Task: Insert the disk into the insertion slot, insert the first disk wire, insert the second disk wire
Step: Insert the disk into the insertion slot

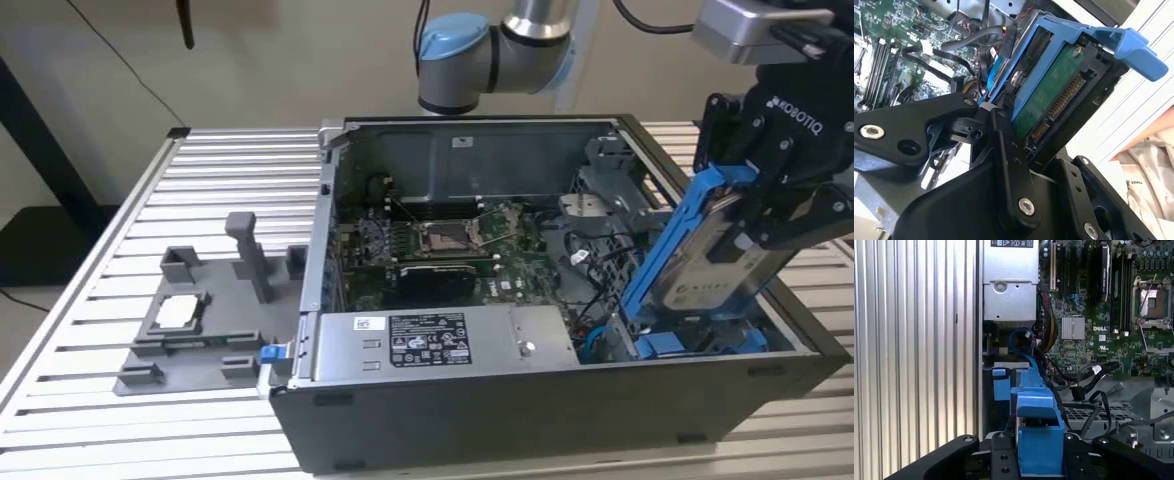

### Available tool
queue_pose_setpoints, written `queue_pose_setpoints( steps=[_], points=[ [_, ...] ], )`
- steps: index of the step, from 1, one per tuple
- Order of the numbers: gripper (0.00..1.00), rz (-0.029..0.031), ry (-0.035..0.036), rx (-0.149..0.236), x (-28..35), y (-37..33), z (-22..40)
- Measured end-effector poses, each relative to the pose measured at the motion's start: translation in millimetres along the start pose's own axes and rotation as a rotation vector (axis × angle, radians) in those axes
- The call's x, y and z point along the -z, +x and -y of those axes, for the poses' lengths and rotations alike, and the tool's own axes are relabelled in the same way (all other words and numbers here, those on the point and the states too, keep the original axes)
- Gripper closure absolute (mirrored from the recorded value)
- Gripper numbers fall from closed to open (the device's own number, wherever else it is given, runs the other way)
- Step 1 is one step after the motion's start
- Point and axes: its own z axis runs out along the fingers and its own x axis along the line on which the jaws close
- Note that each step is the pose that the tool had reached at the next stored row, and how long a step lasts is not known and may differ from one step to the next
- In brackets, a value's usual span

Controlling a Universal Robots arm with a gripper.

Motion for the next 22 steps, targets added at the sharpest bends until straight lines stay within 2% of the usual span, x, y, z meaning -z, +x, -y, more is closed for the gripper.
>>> queue_pose_setpoints(
  steps=[13,22],
  points=[
    [0.67,0.0015,-0.0002,0.0,-15.8,1.0,2.1],
    [0.67,0.0015,-0.002,0.0,-31.9,1.3,2.5]
  ],
)
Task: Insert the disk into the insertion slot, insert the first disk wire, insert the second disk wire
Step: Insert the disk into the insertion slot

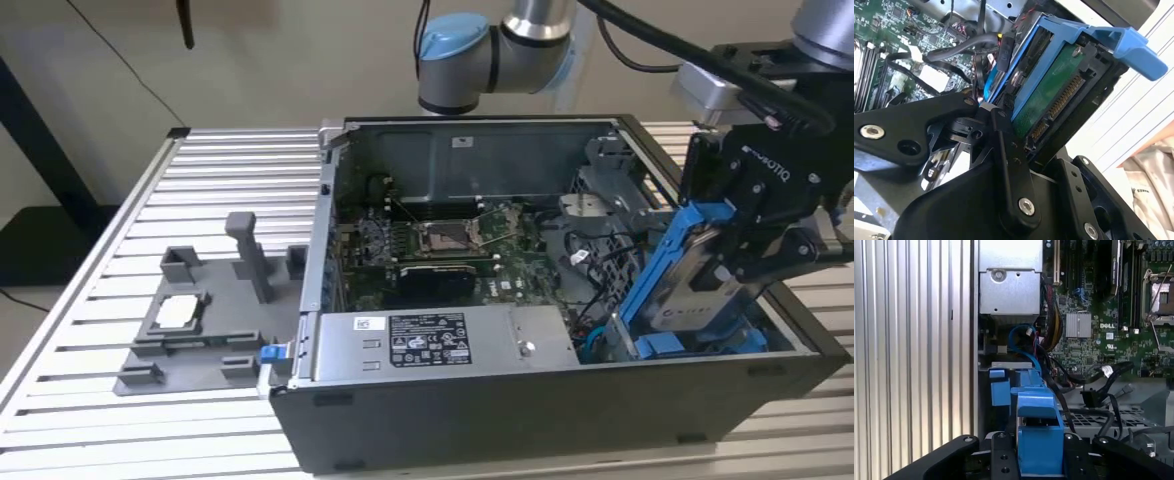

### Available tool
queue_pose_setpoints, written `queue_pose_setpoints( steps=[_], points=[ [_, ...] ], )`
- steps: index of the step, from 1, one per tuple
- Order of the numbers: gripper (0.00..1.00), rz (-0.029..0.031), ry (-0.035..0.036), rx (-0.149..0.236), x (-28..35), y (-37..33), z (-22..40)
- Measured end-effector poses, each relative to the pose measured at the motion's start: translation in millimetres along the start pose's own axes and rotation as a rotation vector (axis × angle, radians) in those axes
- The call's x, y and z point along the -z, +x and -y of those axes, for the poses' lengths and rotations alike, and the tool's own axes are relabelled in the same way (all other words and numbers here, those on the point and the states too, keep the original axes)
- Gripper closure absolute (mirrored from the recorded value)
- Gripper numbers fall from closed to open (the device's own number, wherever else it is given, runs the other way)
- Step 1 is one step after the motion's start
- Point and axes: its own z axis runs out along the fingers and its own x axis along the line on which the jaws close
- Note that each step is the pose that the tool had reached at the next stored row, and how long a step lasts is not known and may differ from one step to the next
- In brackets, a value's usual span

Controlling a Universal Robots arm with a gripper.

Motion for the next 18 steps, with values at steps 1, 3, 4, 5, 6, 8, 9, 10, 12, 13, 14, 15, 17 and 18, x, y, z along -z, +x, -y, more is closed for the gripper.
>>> queue_pose_setpoints(
  steps=[1,3,4,5,6,8,9,10,12,13,14,15,17,18],
  points=[
    [0.67,0.0,0.0,0.0,-1.8,0.0,0.0],
    [0.67,0.0005,0.0,0.0,-5.4,0.1,0.1],
    [0.67,0.0014,0.0,0.0,-7.2,0.1,0.2],
    [0.67,0.0025,0.0,0.0,-8.8,0.2,0.2],
    [0.67,0.0039,0.0,0.0,-10.4,0.2,0.3],
    [0.67,0.0063,0.0,0.0,-13.8,0.3,0.4],
    [0.67,0.0073,0.0,0.0,-15.6,0.3,0.4],
    [0.67,0.0083,-0.0001,0.0,-17.1,0.3,0.4],
    [0.67,0.0102,-0.0001,0.0,-18.4,0.3,0.5],
    [0.67,0.0099,-0.0001,0.0,-18.4,0.3,0.5],
    [0.67,0.0099,-0.0001,0.0,-18.4,0.3,0.5],
    [0.66,0.0098,-0.0001,0.0,-18.4,0.3,0.5],
    [0.6,0.0102,-0.0001,0.0,-18.5,0.3,0.5],
    [0.6,0.0098,-0.0001,0.0,-18.2,0.4,0.5]
  ],
)
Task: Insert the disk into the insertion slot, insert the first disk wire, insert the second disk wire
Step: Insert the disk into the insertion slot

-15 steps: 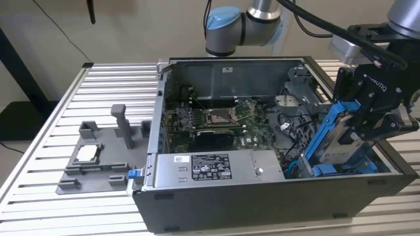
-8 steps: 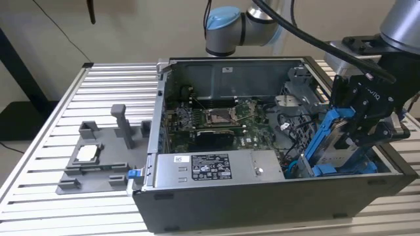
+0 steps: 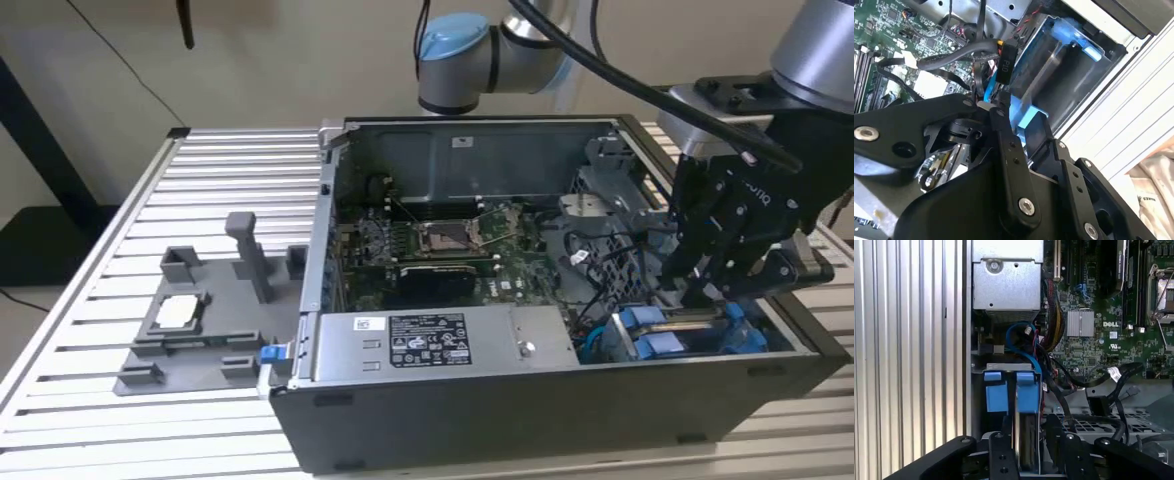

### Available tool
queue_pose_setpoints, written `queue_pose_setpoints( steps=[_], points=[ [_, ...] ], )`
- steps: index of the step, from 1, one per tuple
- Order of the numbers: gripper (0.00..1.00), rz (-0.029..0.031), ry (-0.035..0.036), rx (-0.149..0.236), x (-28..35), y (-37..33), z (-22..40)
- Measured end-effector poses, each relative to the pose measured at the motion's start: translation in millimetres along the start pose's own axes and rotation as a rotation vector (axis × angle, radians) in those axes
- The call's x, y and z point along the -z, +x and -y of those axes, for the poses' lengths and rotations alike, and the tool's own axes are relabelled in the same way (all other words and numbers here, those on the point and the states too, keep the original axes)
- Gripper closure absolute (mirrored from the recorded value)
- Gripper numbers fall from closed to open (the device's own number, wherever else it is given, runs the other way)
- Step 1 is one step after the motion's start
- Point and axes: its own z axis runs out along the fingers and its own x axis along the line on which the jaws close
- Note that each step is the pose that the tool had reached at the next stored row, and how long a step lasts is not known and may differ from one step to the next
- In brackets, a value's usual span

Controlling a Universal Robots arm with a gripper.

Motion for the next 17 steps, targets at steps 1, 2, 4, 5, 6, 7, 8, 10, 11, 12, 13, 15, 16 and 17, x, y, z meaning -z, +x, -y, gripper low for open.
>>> queue_pose_setpoints(
  steps=[1,2,4,5,6,7,8,10,11,12,13,15,16,17],
  points=[
    [0.6,-0.0011,0.0,0.0,0.7,0.0,0.0],
    [0.6,-0.0031,0.0,0.0,1.7,-0.1,-0.1],
    [0.6,-0.0097,0.0,0.0,5.1,-0.3,-0.1],
    [0.6,-0.0141,0.0001,0.0,8.0,-0.6,-0.2],
    [0.6,-0.0178,0.0001,0.0,11.2,-1.0,-0.3],
    [0.6,-0.0208,0.0001,-0.001,14.0,-1.4,-0.4],
    [0.6,-0.0236,0.0001,-0.001,17.0,-1.8,-0.5],
    [0.6,-0.0312,0.0002,-0.001,22.2,-2.6,-0.7],
    [0.6,-0.0364,0.0004,-0.001,24.2,-3.3,-0.8],
    [0.6,-0.0408,0.001,-0.001,25.6,-3.9,-1.1],
    [0.6,-0.042,0.0029,-0.001,26.3,-4.7,-1.5],
    [0.6,-0.0409,0.013,-0.001,26.5,-5.2,-2.4],
    [0.6,-0.0359,0.0226,-0.001,26.5,-5.2,-3.0],
    [0.6,-0.0265,0.0352,0.0,26.4,-5.3,-3.4]
  ],
)
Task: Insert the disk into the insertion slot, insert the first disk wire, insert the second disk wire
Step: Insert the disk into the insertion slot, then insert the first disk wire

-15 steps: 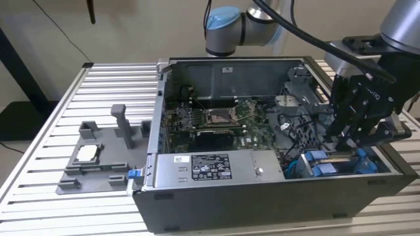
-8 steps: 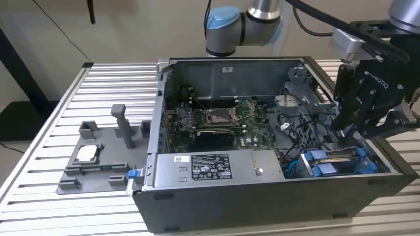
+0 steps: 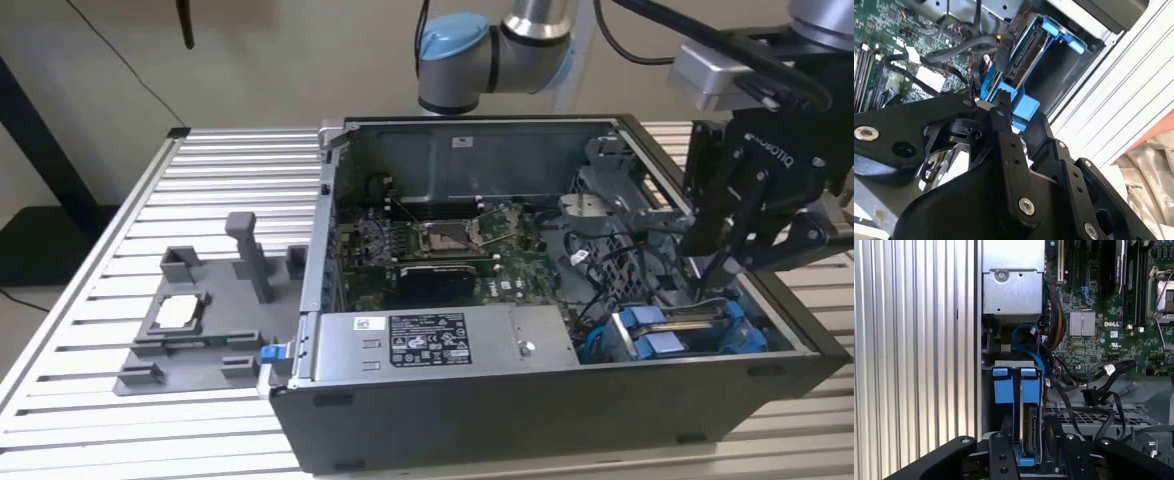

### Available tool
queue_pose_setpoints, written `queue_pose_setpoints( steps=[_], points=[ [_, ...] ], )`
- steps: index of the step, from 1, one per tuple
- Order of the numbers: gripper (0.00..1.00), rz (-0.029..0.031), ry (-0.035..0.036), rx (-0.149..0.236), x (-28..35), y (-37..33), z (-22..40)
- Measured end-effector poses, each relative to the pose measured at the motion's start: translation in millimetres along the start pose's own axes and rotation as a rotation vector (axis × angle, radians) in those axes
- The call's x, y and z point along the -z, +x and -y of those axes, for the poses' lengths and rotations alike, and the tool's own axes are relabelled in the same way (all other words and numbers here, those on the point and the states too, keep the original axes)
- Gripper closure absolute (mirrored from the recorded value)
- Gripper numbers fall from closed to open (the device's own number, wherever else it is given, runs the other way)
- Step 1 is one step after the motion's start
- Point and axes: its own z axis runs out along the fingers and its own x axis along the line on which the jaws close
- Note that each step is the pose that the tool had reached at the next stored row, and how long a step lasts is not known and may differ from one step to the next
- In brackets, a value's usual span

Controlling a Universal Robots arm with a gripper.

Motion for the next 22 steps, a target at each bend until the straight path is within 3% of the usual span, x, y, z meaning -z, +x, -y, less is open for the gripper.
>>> queue_pose_setpoints(
  steps=[2,6,7,8,11,13,15,16,19,22],
  points=[
    [0.6,0.0243,0.0198,0.0,0.1,-0.1,-0.6],
    [0.6,0.0904,0.0371,0.001,0.0,-0.1,-1.6],
    [0.6,0.1049,0.043,0.001,0.1,-0.1,-1.7],
    [0.6,0.1148,0.0542,0.003,0.1,-0.2,-1.7],
    [0.6,0.1178,0.107,0.019,0.0,-0.2,-1.8],
    [0.6,0.1211,0.1359,0.029,0.0,-0.3,-1.8],
    [0.6,0.1258,0.1597,0.043,-0.1,-0.5,-1.7],
    [0.6,0.1266,0.1686,0.053,-0.3,-0.5,-1.7],
    [0.6,0.1299,0.1832,0.092,-0.9,-0.6,-1.7],
    [0.6,0.1333,0.1894,0.131,-2.1,-1.0,-1.7]
  ],
)
